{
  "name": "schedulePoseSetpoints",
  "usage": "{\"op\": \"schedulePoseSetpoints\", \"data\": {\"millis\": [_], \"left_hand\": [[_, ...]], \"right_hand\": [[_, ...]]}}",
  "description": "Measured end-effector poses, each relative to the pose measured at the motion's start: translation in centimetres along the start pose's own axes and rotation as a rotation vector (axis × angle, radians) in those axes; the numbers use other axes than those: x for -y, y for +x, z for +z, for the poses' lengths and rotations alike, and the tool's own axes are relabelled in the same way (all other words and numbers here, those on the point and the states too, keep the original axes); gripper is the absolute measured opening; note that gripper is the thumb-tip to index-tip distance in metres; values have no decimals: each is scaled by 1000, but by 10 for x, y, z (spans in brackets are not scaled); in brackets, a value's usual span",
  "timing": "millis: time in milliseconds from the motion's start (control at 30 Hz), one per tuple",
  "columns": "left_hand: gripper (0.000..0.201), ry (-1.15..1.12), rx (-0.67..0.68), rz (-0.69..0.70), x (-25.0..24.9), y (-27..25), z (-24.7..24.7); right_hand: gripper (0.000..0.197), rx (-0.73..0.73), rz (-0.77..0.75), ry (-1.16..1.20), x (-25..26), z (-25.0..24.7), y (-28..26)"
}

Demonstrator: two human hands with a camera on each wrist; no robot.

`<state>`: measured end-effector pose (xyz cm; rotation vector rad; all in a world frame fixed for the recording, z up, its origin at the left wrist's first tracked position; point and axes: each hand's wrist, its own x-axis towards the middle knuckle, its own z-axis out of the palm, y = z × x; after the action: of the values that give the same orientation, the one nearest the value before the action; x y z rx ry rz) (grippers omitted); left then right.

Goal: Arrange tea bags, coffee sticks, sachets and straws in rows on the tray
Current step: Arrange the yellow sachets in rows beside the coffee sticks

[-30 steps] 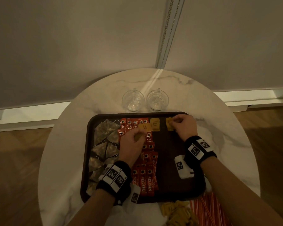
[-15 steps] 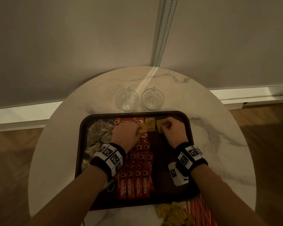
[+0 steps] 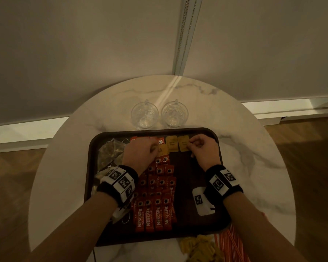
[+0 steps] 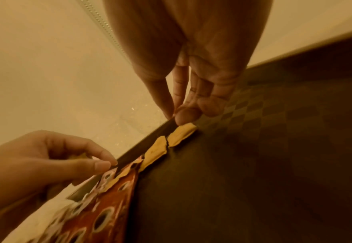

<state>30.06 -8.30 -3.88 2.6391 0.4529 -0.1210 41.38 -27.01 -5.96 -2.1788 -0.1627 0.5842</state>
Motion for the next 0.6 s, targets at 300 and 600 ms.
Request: {"op": "schedulePoseSetpoints", "data": {"millis": [300,600], "left_hand": [[36,46,152,-88,3,4,-6],[13,6,160,-165,5,13,-5]], "right_hand": [[5,40,45,-41,5,4,-6],[8,234,133,-55,7,16,-25]]}}
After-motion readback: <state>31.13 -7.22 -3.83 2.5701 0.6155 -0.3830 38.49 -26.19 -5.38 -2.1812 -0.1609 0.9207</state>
